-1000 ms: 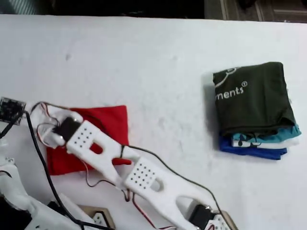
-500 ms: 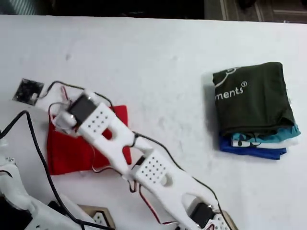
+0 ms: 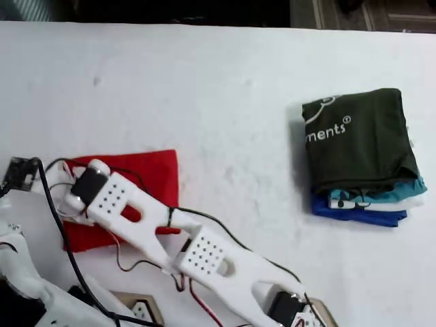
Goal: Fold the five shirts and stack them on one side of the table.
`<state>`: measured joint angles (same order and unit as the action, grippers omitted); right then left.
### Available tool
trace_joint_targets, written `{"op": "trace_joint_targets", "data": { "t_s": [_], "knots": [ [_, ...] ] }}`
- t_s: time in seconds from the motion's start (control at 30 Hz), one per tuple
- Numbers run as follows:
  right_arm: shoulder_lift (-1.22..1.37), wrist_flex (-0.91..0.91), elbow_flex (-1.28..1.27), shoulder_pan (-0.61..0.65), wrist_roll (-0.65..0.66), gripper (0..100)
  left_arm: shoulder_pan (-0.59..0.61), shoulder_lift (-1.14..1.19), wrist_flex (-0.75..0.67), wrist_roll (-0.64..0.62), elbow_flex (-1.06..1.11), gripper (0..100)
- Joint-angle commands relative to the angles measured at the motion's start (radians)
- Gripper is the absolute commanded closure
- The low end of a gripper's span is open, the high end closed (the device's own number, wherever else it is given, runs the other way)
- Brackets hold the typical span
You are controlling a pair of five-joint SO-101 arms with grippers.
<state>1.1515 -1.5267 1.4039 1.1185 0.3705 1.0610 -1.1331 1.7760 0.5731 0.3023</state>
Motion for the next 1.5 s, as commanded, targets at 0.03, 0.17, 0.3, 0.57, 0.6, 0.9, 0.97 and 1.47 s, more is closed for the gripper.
{"op": "trace_joint_targets", "data": {
  "t_s": [0.03,0.17,0.3,0.57,0.6,0.9,0.97,1.47],
  "knots": [
    [-0.038,-0.116,0.152,-0.010,-0.003,97.5,0.004,-0.010,-0.005,-0.006,-0.005,98],
    [-0.087,-0.205,0.210,-0.054,-0.012,97.8,0.004,-0.010,-0.005,-0.006,-0.005,98],
    [-0.225,-0.205,0.141,-0.117,-0.052,97.8,0.004,-0.010,-0.005,-0.006,-0.005,98],
    [-0.716,-0.202,-0.600,-0.263,-0.169,97.4,0.004,-0.010,-0.006,0.002,-0.005,98],
    [-0.773,-0.200,-0.709,-0.269,-0.192,97.4,0.002,-0.010,-0.006,0.002,-0.005,98],
    [-0.918,-0.183,-1.171,-0.268,-0.443,65.1,0.001,-0.010,-0.011,0.003,-0.003,98],
    [-0.880,-0.165,-1.175,-0.268,-0.512,59.4,0.001,-0.010,-0.023,0.003,-0.003,98],
    [-0.765,-0.094,-0.971,-0.188,-0.626,58.7,0.004,-0.010,-0.034,0.003,-0.003,98]
  ]
}}
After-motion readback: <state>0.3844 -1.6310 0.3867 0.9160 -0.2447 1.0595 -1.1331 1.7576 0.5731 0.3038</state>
